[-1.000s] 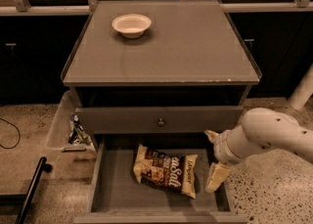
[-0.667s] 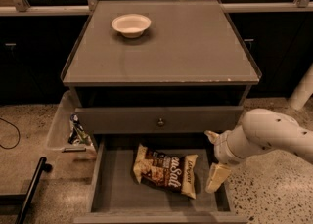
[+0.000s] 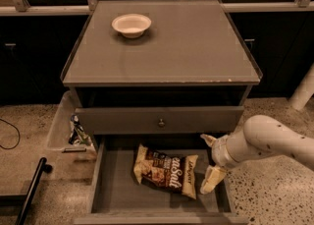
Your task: Pick brown chip bag from middle drawer and place on counter
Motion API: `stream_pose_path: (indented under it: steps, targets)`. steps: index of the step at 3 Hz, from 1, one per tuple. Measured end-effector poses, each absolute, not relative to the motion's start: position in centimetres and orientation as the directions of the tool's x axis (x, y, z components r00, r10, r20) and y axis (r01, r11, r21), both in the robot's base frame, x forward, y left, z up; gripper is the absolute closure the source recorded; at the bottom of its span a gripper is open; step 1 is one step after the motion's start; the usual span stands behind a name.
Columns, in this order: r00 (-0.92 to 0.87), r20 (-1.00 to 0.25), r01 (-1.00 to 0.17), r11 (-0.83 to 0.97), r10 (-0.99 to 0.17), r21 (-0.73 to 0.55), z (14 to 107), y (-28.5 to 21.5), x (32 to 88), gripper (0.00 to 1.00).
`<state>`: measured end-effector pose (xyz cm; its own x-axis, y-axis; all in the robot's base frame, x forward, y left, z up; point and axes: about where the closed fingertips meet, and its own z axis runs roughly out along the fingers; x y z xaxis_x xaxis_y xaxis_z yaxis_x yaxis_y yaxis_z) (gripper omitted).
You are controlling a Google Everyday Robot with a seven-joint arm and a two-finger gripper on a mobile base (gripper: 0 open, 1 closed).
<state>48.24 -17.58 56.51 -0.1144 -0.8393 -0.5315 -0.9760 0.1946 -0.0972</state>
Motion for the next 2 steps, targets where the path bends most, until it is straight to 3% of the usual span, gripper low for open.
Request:
stream_pose_path:
  steps: [2]
  targets:
    - [-0.074,-0.637,-0.981,0.172,-0.767,-0.094,49.1,-13.8,50.0,0.00]
